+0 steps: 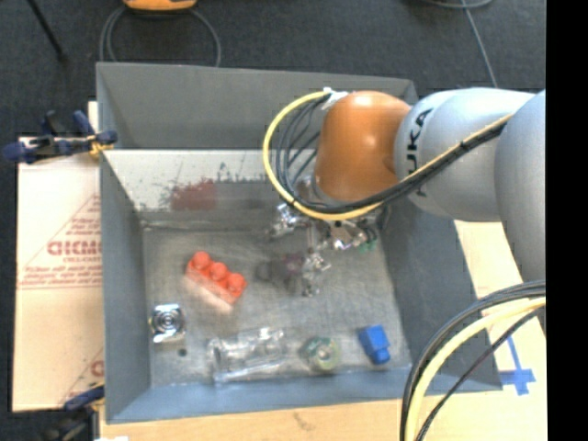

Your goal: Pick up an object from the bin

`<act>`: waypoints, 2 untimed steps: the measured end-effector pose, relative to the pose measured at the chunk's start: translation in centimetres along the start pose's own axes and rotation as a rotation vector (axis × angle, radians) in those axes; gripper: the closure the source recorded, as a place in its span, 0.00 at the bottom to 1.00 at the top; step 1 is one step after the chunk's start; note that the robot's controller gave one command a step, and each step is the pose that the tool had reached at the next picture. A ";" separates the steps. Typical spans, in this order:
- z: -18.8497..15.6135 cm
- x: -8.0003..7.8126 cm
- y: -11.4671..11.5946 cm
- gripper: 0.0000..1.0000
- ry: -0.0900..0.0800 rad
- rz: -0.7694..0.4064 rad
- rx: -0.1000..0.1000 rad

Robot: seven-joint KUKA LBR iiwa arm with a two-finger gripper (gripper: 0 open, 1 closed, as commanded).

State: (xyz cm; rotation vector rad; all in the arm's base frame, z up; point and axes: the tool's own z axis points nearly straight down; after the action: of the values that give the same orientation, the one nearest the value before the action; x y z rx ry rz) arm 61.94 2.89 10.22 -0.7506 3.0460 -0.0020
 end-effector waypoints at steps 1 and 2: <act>-0.6 0.4 -1.3 0.00 -0.003 0.058 0.000; 2.8 1.4 -0.8 0.00 -0.007 0.172 -0.001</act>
Offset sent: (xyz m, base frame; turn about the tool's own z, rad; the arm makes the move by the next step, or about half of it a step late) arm 0.0012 -0.0129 0.0050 0.0600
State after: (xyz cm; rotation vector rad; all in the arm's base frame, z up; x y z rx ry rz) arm 61.11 1.53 7.38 -0.4851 3.0929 0.0025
